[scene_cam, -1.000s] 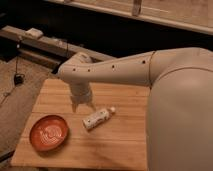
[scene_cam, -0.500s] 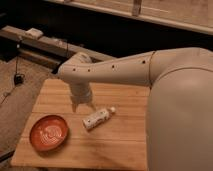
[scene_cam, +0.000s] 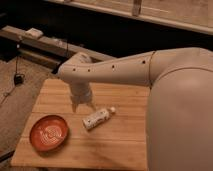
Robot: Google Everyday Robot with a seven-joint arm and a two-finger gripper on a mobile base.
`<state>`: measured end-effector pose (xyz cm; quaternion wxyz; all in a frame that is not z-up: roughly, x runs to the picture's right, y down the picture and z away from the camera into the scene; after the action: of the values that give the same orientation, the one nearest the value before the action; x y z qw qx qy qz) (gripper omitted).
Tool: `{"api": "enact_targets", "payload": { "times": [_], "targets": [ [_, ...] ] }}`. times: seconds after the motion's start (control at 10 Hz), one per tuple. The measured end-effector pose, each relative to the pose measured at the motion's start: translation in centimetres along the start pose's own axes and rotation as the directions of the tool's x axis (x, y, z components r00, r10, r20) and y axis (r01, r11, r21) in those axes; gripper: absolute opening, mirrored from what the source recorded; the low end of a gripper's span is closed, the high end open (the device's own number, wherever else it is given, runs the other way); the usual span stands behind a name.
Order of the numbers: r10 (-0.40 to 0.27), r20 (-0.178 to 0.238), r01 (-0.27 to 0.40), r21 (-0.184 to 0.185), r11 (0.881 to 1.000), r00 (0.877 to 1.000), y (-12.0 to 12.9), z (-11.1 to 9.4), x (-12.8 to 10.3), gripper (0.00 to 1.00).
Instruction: Place the bottle in the ceramic bowl
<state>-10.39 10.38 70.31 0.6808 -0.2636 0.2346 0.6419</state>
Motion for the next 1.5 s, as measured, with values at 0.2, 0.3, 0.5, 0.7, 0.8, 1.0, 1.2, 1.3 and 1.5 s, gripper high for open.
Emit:
{"api": "enact_targets", "payload": {
  "times": [0.2,0.3,0.5,0.7,0.8,1.0,1.2,1.3,1.5],
  "targets": [
    [0.000,0.000,0.000,0.000,1.000,1.000,0.0,0.0,0.0,0.65],
    [0.000,0.000,0.000,0.000,1.000,1.000,0.0,0.0,0.0,0.65],
    [0.000,0.001,0.000,0.000,1.000,1.000,0.0,-0.1,0.0,0.65],
    [0.015,0.007,-0.015,0.017,1.000,1.000,-0.3,0.1,-0.3,0.65],
    [0.032,0.009,-0.032,0.044,0.999,0.999,-0.5,1.0,-0.7,0.65],
    [0.062,0.011,-0.062,0.083,0.995,0.998,-1.6,3.1,-1.6,0.65],
    [0.088,0.010,-0.088,0.117,0.989,0.996,-2.5,6.1,-2.5,0.65],
    [0.097,0.007,-0.097,0.128,0.987,0.995,-2.8,6.9,-2.7,0.65],
    [0.125,0.004,-0.124,0.150,0.981,0.992,-4.0,7.9,-3.6,0.65]
  ]
}}
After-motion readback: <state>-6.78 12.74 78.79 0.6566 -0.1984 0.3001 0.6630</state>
